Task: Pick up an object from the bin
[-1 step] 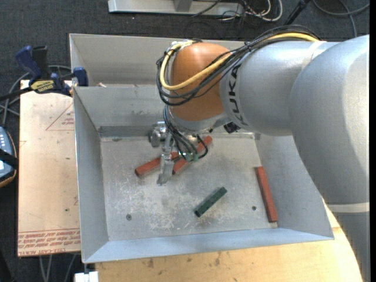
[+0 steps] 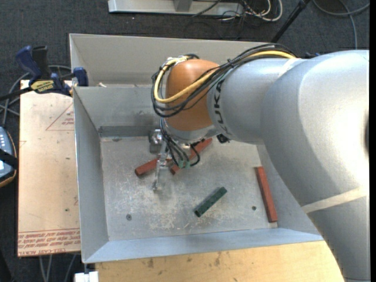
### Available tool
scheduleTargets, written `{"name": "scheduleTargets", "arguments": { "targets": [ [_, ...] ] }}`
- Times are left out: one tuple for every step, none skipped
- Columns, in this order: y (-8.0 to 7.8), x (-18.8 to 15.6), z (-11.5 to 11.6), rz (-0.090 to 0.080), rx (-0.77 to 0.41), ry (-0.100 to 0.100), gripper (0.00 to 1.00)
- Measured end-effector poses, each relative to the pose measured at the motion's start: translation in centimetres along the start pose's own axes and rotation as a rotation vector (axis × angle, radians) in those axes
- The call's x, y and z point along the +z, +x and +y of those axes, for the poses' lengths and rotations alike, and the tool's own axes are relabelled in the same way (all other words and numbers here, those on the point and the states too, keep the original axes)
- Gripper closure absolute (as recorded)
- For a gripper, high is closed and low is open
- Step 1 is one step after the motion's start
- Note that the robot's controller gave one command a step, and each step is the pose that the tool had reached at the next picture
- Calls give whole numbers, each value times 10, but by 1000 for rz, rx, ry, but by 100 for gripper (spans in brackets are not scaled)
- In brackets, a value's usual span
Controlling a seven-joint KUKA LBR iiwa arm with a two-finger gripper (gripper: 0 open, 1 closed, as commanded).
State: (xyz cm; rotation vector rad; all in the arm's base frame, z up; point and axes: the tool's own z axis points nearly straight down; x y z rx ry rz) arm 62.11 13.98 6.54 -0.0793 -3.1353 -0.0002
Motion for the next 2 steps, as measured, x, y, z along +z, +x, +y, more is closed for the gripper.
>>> {"name": "scheduleTargets", "arguments": {
  "targets": [
    [-2, -5, 1, -7, 2, -3, 100],
    [4, -140, 26, -15, -438, -1, 100]
  ]
}}
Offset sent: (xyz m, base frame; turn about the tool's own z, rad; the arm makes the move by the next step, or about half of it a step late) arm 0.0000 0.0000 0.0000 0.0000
